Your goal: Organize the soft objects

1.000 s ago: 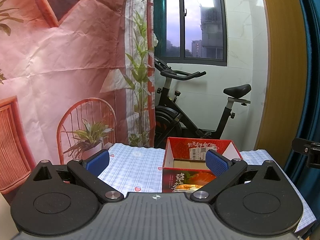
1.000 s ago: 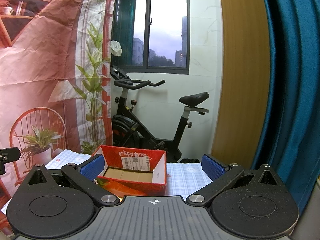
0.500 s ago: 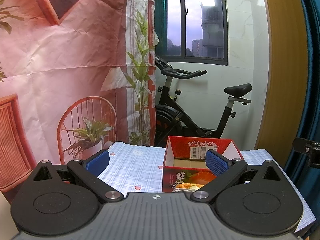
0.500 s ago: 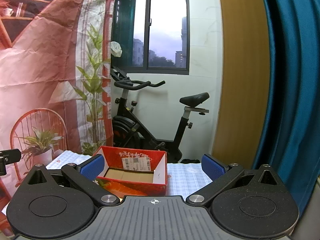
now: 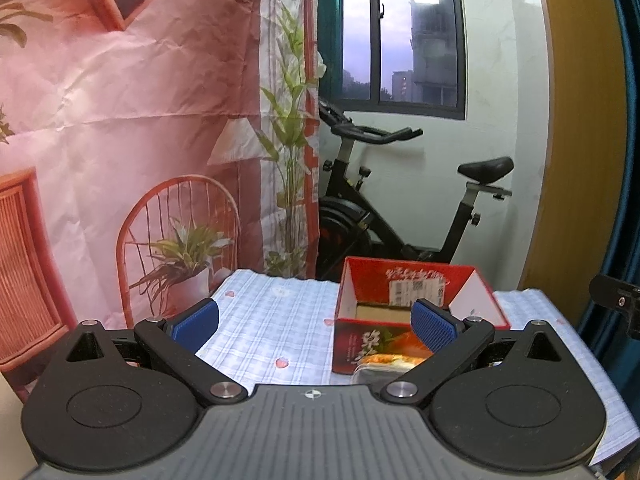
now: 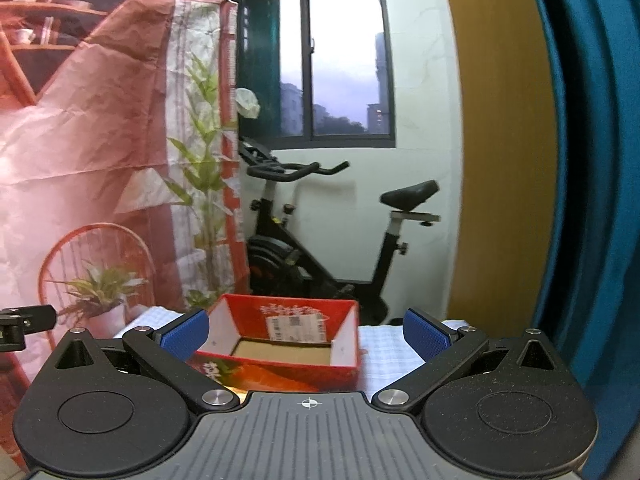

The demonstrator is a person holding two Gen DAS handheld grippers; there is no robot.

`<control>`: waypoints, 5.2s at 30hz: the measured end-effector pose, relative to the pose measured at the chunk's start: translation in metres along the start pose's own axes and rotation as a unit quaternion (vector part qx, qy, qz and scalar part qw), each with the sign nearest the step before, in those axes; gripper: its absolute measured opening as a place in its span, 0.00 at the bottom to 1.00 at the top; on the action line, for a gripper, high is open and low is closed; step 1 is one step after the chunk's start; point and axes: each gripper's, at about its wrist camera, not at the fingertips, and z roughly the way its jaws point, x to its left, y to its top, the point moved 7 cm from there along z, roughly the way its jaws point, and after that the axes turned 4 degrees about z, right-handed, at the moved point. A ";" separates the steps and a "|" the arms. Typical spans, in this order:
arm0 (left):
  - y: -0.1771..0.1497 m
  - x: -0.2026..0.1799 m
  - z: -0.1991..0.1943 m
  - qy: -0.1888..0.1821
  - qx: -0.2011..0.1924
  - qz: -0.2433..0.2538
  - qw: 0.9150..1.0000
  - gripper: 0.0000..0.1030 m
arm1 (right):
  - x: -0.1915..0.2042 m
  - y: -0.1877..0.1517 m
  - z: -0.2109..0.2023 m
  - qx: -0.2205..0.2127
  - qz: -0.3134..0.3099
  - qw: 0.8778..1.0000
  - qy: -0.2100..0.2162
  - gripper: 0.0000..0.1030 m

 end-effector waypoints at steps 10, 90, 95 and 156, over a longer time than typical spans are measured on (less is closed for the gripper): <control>-0.046 0.008 0.061 -0.017 0.065 -0.021 0.997 0.95 | -0.005 -0.060 0.051 0.037 0.014 0.999 0.011 1.00; -0.199 0.036 0.189 -0.129 0.269 -0.268 0.916 0.64 | 0.023 -0.233 0.173 0.233 0.012 0.970 0.070 0.54; -0.201 0.027 0.191 -0.140 0.272 -0.266 0.914 0.44 | 0.023 -0.233 0.172 0.233 0.012 0.970 0.070 0.54; -0.154 0.002 0.149 -0.130 0.122 -0.110 0.978 0.11 | -0.013 -0.183 0.136 0.188 0.187 0.958 0.107 0.13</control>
